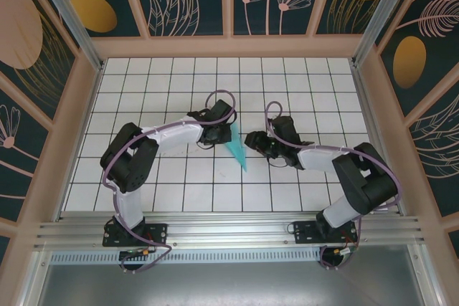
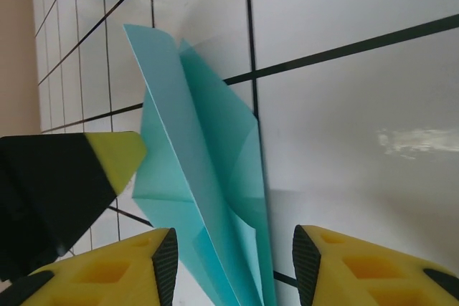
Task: Fold a paper plane with a square sheet of paper (pick it up from the middle)
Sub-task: Move a paper plane to the center of the table.
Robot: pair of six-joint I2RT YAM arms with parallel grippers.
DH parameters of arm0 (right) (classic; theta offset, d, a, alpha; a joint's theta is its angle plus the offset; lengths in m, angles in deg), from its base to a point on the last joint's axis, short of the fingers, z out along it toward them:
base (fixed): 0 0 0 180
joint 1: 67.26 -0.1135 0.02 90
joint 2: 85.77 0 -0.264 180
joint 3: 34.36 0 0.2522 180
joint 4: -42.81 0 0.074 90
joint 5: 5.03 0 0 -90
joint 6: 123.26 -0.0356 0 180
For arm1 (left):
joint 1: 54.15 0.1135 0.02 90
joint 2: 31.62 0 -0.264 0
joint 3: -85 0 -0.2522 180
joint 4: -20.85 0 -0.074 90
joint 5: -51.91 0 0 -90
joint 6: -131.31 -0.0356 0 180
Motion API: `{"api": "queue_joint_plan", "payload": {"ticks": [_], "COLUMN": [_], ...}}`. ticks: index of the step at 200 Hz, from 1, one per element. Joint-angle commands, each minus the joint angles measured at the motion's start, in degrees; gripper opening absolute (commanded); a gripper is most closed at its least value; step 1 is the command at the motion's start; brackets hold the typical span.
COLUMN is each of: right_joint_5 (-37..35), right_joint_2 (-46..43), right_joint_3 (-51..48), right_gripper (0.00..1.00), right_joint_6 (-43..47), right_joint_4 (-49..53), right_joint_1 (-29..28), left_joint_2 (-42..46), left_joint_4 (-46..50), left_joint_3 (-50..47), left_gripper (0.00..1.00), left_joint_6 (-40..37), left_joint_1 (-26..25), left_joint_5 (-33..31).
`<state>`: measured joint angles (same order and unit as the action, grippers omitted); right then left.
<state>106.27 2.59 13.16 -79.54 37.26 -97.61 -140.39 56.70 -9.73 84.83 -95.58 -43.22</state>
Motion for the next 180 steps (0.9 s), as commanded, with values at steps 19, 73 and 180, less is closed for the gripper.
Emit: {"api": "queue_joint_plan", "payload": {"ticks": [19,73,180], "right_joint_5": [3.58,5.70,2.07], "right_joint_2": [3.63,7.15,7.71], "right_joint_3": [3.32,6.03,7.60], "right_gripper": [0.49,0.49,0.49], "right_joint_6": [2.91,4.41,7.23], "right_joint_4": [-2.22,-1.91,3.52], "right_joint_1": [-0.68,-2.08,-2.93], "left_joint_2": [2.25,1.93,2.31], "left_joint_4": [-1.93,-2.58,-2.41], "left_joint_3": [-1.27,-1.71,-2.47], "left_gripper": [0.09,0.10,0.09], "left_joint_6": [-1.52,-1.47,-1.87], "left_joint_1": [-0.07,-0.08,-0.05], "left_joint_5": [-0.65,-0.25,-1.12]}}
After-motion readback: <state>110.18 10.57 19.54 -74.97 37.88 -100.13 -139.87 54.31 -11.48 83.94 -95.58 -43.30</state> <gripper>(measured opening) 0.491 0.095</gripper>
